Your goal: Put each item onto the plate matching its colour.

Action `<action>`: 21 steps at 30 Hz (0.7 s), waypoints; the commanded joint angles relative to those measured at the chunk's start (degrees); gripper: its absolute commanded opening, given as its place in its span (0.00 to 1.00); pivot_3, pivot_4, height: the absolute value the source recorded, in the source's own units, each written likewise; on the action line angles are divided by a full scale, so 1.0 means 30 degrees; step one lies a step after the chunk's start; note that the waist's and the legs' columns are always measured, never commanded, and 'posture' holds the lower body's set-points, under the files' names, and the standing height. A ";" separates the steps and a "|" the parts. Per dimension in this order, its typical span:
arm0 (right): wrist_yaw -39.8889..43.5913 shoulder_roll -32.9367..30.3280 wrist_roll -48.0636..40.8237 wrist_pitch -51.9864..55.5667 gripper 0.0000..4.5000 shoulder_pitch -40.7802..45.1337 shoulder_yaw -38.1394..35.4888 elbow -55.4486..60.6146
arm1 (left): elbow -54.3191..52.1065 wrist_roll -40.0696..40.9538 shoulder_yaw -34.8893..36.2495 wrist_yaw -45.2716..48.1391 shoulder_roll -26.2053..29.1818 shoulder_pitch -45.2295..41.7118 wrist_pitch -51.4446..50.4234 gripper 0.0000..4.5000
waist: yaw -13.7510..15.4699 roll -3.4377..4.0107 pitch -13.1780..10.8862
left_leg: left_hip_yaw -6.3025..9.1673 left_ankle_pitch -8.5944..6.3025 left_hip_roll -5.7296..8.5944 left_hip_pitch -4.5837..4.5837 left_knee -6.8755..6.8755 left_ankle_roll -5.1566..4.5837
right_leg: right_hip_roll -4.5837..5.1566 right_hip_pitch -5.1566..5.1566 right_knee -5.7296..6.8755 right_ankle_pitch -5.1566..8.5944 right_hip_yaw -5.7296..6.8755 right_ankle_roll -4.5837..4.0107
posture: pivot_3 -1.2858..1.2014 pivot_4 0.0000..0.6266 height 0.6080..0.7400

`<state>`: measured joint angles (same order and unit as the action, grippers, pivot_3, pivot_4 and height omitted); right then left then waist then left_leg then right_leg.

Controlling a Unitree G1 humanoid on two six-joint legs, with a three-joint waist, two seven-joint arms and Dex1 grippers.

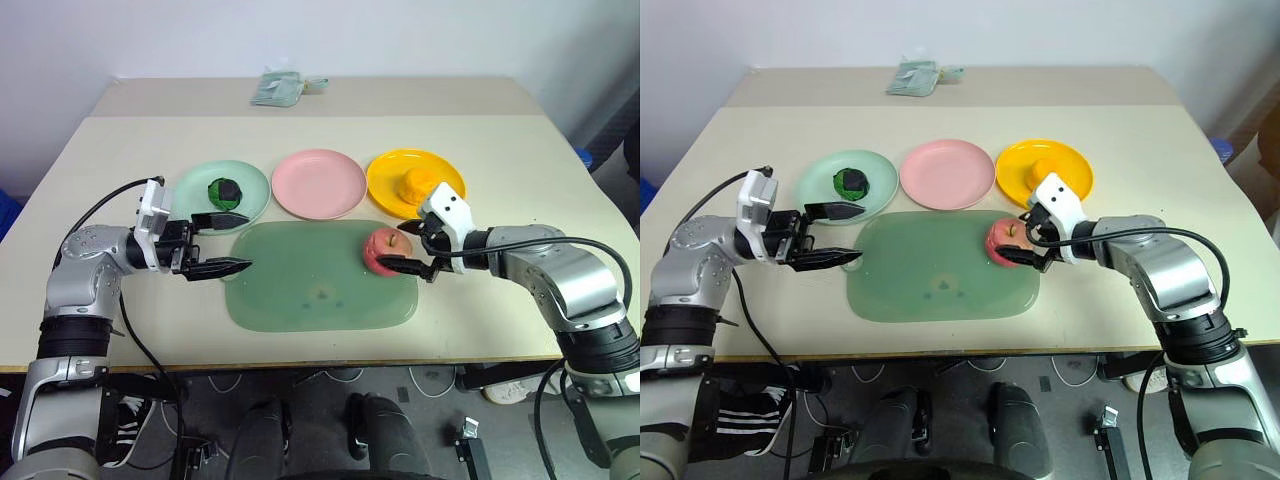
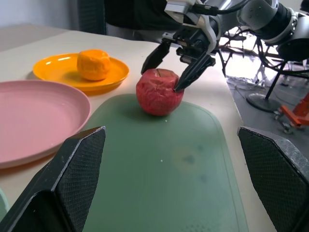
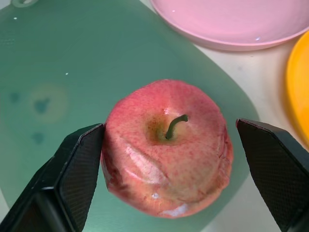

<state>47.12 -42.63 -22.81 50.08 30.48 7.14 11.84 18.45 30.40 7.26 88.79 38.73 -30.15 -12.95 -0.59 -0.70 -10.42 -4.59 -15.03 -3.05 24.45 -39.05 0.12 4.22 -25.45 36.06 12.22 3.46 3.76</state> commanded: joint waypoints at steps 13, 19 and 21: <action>-0.2396 0.3266 0.0610 -0.1776 0.62 0.4196 -0.1240 -0.1919 | 0.1688 -0.0783 0.1323 -0.4493 -0.0929 -0.1329 0.2264 1.00 | -0.0083 0.0003 -0.0004 | -0.0004 0.0001 -0.0001 -0.0002 -0.0003 0.0000 | -0.0006 -0.0010 0.0017 -0.0035 -0.0001 0.0056 | 0.52 0.24 1.00; -0.4381 0.6724 0.3324 -0.5992 0.62 0.7733 0.0139 -0.7817 | 0.1835 -0.1174 0.1151 -0.5622 -0.1160 -0.1173 0.2448 1.00 | -0.0086 0.0002 -0.0003 | -0.0010 0.0001 0.0000 -0.0001 0.0004 -0.0001 | -0.0009 -0.0004 0.0016 -0.0037 0.0000 0.0062 | 0.52 0.24 1.00; -0.5025 0.8101 0.4378 -0.7899 0.62 0.9000 0.0599 -1.0856 | 0.1642 -0.1127 0.1289 -0.5904 -0.1281 -0.1085 0.2546 1.00 | -0.0102 0.0003 -0.0004 | -0.0019 0.0001 0.0001 0.0000 0.0003 0.0000 | -0.0009 -0.0006 0.0018 -0.0038 -0.0002 0.0062 | 0.52 0.24 1.00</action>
<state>33.69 -19.87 -11.68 31.27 54.23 8.71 -16.84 24.73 26.78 10.19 71.84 34.63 -33.18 -6.44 -0.90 -0.70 -10.43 -4.64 -15.03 -3.05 24.45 -39.04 0.13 4.19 -25.46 36.12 12.11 3.46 3.94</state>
